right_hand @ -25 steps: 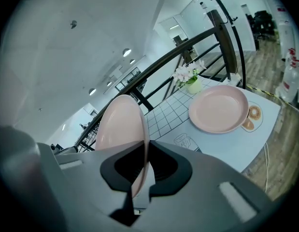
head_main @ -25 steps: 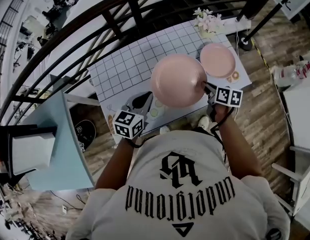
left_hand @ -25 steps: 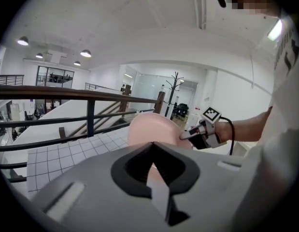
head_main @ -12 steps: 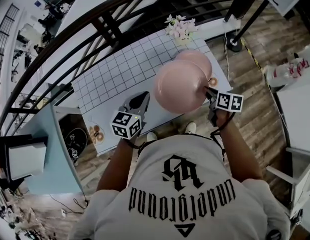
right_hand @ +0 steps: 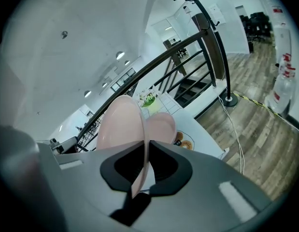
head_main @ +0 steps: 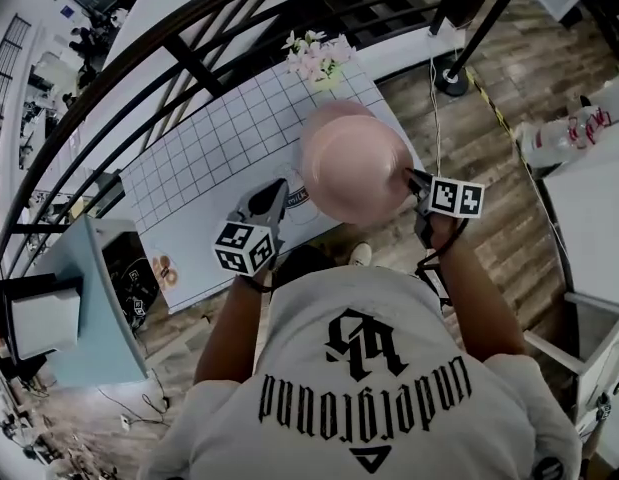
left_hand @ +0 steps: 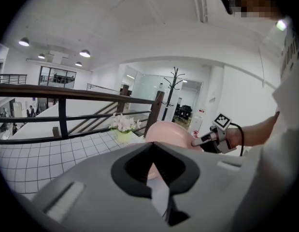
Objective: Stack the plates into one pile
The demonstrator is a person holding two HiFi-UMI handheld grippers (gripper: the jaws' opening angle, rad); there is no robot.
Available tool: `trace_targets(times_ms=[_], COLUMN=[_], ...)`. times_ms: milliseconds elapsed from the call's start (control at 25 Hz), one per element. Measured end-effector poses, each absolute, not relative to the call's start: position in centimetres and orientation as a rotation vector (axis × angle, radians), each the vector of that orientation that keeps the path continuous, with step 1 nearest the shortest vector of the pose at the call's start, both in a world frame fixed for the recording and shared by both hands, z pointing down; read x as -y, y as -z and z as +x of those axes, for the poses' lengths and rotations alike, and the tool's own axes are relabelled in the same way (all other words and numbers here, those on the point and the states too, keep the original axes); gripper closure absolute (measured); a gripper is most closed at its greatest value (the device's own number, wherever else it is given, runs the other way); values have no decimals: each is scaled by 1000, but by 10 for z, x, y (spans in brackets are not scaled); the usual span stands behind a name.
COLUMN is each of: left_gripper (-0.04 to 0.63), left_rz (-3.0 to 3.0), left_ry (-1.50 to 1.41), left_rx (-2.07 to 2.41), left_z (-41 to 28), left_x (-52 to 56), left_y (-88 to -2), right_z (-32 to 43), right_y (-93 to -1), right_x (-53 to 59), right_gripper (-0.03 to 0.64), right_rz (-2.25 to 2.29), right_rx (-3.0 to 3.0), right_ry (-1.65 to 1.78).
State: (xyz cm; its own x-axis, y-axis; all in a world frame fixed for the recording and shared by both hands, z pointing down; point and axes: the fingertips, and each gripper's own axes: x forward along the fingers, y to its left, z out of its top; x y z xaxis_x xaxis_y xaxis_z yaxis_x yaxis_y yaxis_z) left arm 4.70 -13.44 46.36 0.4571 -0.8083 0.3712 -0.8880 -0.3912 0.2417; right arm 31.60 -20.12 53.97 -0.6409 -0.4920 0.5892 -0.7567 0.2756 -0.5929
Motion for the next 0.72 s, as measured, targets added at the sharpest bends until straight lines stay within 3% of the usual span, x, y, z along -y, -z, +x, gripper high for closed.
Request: trace_targets(times_ms=[720], left_gripper=[546], left_rz=[2302], left_ry=[-366], left_rx=[1319], left_z=[75], left_x=[172], left_y=[-490], right_z=[335], right_y=[-577], right_x=[217], right_gripper=[594], right_rz=[1170], right_rx=[2166], right_ry=[-1430])
